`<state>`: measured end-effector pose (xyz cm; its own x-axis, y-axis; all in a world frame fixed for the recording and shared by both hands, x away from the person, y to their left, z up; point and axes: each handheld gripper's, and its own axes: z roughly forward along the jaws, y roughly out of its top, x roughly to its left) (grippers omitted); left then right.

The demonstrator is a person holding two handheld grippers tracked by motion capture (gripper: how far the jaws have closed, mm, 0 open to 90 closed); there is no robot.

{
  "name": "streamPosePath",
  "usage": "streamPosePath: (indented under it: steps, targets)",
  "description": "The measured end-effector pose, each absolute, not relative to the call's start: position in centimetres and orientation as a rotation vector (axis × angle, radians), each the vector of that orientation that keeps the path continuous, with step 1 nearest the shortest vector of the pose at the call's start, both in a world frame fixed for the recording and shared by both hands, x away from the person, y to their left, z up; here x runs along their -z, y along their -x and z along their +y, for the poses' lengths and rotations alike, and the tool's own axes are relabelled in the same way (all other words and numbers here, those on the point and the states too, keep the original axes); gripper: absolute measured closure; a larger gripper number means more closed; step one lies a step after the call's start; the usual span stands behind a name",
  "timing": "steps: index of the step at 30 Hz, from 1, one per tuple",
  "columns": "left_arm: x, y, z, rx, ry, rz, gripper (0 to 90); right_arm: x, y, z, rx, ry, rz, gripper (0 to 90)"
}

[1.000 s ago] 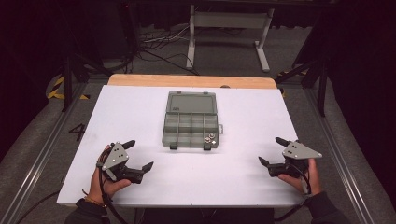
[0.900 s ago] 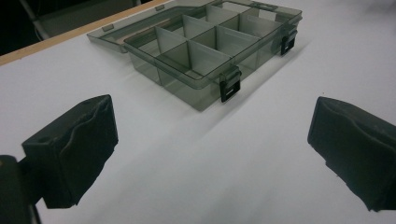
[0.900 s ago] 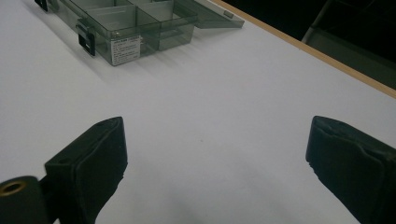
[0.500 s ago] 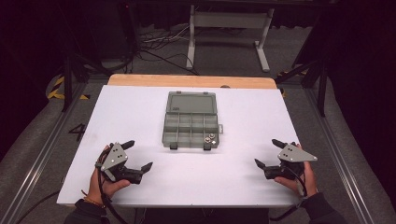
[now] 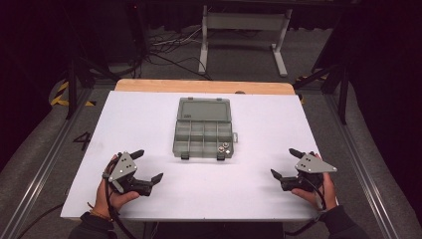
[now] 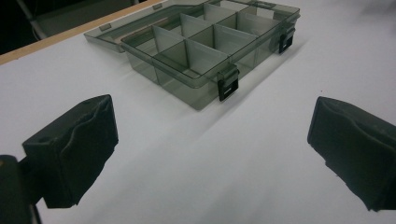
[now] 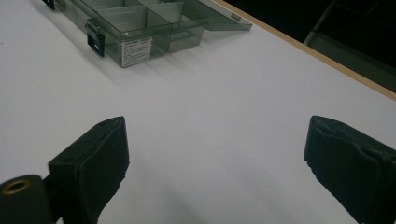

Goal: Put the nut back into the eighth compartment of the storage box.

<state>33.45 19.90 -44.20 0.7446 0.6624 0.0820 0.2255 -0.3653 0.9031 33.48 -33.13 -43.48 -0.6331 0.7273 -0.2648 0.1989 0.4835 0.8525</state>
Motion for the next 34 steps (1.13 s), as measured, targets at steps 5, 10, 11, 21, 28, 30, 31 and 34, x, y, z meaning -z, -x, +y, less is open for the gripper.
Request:
streamPosePath:
  steps: [5, 10, 11, 21, 28, 30, 31, 34]
  targets:
    - [44.21, -33.43, 19.92, -0.543, -1.933, 0.676, 2.4, 43.33, -33.43, -33.10, -1.105, -0.762, 2.102, 8.0]
    - [44.21, -33.44, 19.91, -0.542, -1.934, 0.676, 2.5, 43.25, -33.38, -33.05, -1.105, -0.759, 2.092, 8.4]
    - [44.22, -33.45, 19.90, -0.541, -1.934, 0.678, 2.5, 43.24, -33.39, -33.07, -1.107, -0.760, 2.091, 8.5]
    - [44.23, -33.63, 19.89, -0.538, -1.932, 0.680, 2.5, 43.31, -33.47, -33.29, -1.109, -0.778, 2.088, 8.8]
    - [44.18, -33.48, 19.85, -0.537, -1.932, 0.676, 2.5, 43.44, -33.52, -33.30, -1.108, -0.789, 2.094, 9.1]
    - [44.18, -33.52, 19.84, -0.537, -1.928, 0.679, 2.4, 43.43, -33.55, -33.32, -1.111, -0.787, 2.092, 9.2]
    - [44.15, -33.55, 19.81, -0.540, -1.930, 0.680, 2.5, 43.43, -33.56, -33.33, -1.110, -0.790, 2.092, 9.2]
    - [44.16, -33.63, 19.72, -0.537, -1.934, 0.677, 2.5, 43.42, -33.49, -33.51, -1.112, -0.793, 2.080, 11.8]
